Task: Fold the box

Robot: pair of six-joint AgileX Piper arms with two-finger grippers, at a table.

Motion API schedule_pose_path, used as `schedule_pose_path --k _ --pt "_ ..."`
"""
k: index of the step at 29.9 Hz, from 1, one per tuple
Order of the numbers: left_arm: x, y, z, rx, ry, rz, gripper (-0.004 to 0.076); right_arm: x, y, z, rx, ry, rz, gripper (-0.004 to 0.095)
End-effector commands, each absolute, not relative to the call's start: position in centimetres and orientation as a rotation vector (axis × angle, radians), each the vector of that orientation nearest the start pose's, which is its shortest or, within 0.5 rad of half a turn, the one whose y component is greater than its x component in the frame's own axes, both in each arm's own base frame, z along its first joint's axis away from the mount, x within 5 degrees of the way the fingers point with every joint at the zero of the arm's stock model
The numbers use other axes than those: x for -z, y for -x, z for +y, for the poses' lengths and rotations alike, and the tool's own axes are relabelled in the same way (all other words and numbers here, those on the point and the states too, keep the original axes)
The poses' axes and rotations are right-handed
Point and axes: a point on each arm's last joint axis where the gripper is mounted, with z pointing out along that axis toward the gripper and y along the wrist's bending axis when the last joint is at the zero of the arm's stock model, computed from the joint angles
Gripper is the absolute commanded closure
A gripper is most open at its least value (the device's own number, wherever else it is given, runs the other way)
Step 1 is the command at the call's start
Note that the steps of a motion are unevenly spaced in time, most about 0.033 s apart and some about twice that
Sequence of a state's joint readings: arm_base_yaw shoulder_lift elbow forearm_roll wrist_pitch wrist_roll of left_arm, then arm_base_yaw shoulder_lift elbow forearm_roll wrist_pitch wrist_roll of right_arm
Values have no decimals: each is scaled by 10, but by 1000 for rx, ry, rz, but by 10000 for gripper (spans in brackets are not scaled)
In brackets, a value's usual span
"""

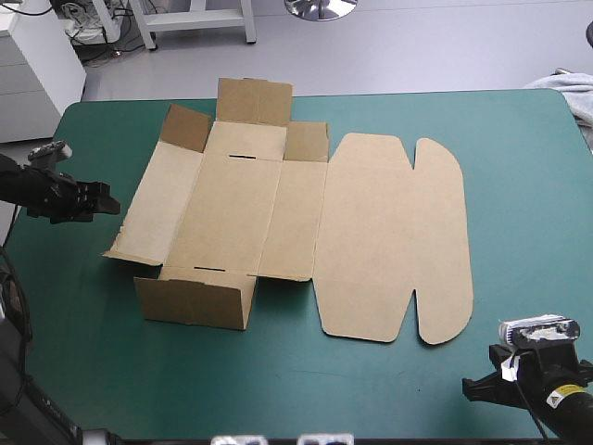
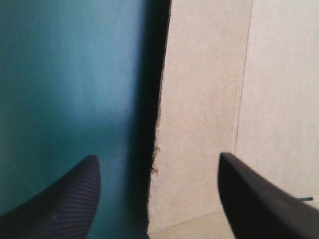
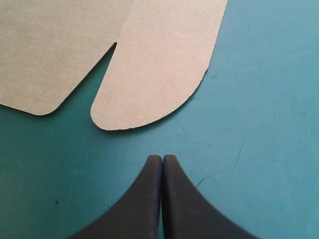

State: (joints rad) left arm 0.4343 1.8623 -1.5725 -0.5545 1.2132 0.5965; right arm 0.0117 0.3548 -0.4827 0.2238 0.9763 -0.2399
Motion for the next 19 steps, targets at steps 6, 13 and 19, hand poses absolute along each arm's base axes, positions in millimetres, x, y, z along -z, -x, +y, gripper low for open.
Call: schedule_pose_path --k 6,13,19 --pt "-288 -379 115 578 0 2575 148 -280 -58 18 -164 228 2242 925" --pt "-258 -391 106 710 -16 2647 148 -280 -59 14 -142 165 2251 925" --pt "-253 -398 87 831 -105 2625 148 -280 -59 14 -138 151 2252 925"
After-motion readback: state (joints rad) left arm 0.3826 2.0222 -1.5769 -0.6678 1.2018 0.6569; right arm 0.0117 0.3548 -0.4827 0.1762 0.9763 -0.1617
